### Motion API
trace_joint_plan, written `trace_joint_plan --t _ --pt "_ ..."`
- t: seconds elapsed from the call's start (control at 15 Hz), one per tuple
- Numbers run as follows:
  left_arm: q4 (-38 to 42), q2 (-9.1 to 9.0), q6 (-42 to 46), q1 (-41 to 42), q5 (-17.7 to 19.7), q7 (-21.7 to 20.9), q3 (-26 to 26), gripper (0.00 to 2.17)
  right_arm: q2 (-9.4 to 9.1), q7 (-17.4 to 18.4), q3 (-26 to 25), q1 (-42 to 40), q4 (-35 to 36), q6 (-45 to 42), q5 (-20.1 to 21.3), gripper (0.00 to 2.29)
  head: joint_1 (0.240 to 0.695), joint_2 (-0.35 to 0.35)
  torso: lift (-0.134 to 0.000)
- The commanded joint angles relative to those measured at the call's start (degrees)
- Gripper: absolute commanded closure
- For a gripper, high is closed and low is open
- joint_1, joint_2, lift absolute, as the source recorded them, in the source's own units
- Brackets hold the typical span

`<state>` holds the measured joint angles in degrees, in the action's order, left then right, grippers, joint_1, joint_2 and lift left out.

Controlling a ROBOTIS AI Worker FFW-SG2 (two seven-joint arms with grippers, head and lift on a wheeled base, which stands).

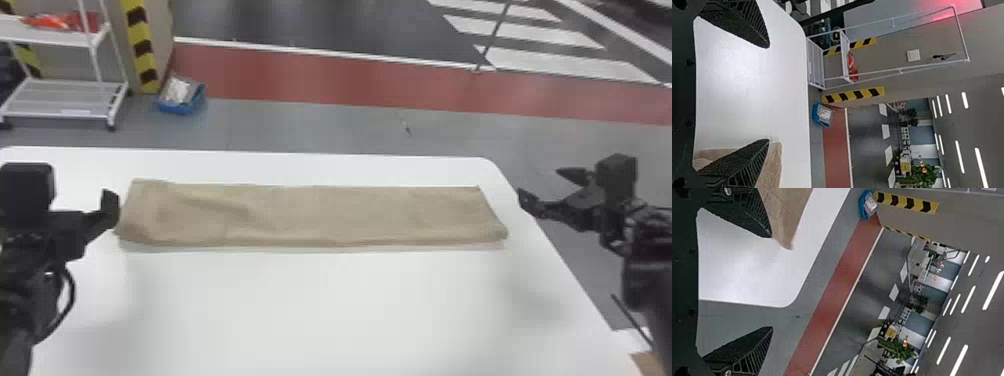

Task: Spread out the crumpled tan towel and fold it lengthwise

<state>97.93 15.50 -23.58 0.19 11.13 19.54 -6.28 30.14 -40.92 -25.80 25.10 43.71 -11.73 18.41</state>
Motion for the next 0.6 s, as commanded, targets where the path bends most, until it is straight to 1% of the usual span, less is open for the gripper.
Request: trace_joint_plan --t 0.0,0.2,0.27,0.33,0.4,0.53 --pt "0.95 0.23 -0.12 0.51 0.38 -0.12 -0.14 0.02 0.53 0.93 1.02 -0.13 -0.73 -0.43 1.19 0.05 0.695 -0.246 -0.124" --pt "2.18 0.23 -0.12 0.77 1.17 -1.17 -0.4 0.02 0.18 0.66 -0.04 -2.42 0.15 0.09 -1.98 0.06 0.695 -0.255 -0.124" --pt "2.71 0.23 -0.12 1.56 2.58 -1.7 0.13 0.02 0.27 -0.13 -0.74 -3.56 0.59 0.09 -3.12 0.06 0.695 -0.257 -0.124" --pt "3.76 0.32 -1.7 1.74 4.16 -3.19 0.92 0.02 0.62 -0.83 -1.71 -4.62 0.77 0.62 -4.18 0.07 0.695 -0.265 -0.124" --pt "4.82 0.32 -5.22 2.0 6.62 -5.39 2.67 0.02 0.8 -1.45 -3.11 -5.5 1.12 0.8 -4.53 0.09 0.695 -0.271 -0.124" --pt "6.05 0.32 -12.42 2.0 12.6 -9.52 5.84 0.06 0.97 -3.47 -5.13 -7.08 2.7 3.43 -4.88 0.12 0.695 -0.284 -0.124"
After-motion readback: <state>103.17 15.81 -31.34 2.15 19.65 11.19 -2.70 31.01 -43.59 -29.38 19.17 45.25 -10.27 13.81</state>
